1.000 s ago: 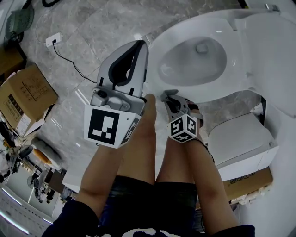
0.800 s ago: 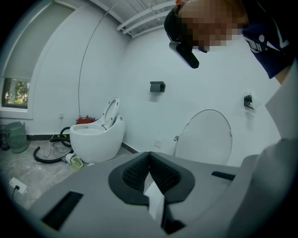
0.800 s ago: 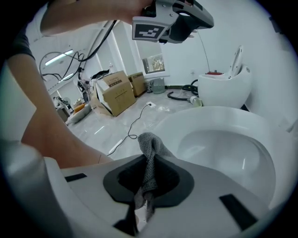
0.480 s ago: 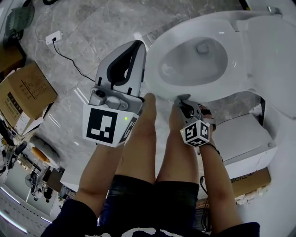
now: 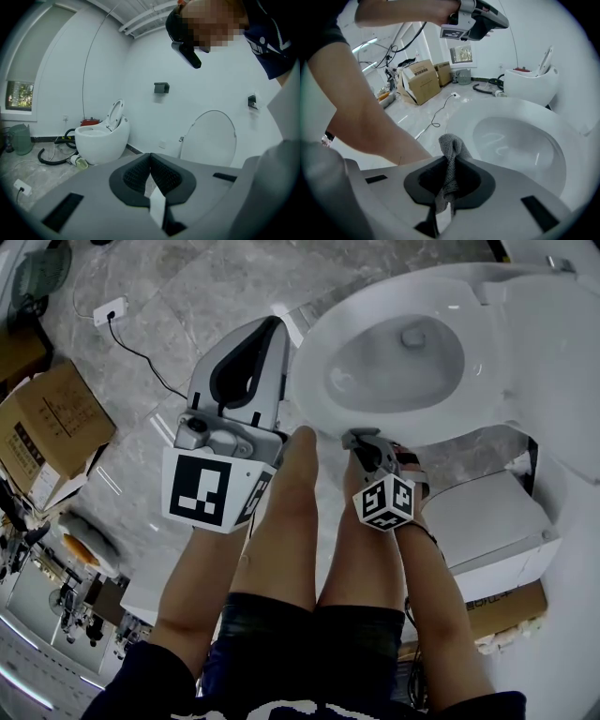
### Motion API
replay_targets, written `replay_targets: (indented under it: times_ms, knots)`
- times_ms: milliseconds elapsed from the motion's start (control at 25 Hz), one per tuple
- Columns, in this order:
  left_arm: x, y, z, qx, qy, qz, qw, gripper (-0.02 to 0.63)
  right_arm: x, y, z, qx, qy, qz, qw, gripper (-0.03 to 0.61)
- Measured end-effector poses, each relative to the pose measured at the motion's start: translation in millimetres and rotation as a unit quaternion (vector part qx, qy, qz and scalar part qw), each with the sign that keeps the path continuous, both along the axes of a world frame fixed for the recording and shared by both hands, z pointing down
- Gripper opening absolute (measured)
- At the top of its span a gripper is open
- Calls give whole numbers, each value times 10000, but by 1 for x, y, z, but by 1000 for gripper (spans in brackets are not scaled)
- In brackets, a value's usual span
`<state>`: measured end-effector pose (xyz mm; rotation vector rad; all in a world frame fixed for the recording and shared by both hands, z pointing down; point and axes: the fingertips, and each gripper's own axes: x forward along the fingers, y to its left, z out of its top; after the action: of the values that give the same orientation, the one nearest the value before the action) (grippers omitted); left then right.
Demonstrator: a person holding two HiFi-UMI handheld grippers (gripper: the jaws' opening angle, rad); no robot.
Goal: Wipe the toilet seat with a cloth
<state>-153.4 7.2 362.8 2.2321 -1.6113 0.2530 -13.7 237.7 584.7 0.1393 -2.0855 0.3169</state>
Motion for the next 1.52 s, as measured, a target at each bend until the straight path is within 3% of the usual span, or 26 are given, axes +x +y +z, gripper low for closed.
replay_targets:
  times_ms: [280, 400, 720, 840, 1040, 1200, 1320, 1520]
  knots:
    - [8, 1, 0, -3, 15, -13, 10000, 18, -96, -40, -2, -92, -640, -54, 9979, 57]
    - [12, 1, 0, -5, 19, 38, 10000, 18, -87, -35, -2, -189, -686, -3, 9975, 57]
    - [4, -5, -3, 31, 15, -46, 10000, 18, -12, -5, -1, -195, -269, -349, 9988, 57]
    - [-1, -4, -3, 47, 11, -87, 10000, 18, -25, -6, 0, -199, -317, -391, 9985, 57]
    - [-7, -4, 0, 6, 22, -151, 9999, 18, -93, -19, -3, 44, -754, -949, 9926, 57]
    - [-11, -3, 2, -22, -5, -151, 9999, 18, -125, -38, -6, 127, -996, -746, 9921, 57]
    - [-18, -3, 3, -43, -15, -176, 9998, 18, -118, -37, -6, -15, -907, -578, 9942, 57]
    - [-24, -9, 2, -33, 1, -202, 9998, 18, -54, -25, 0, -320, -514, -410, 9973, 57]
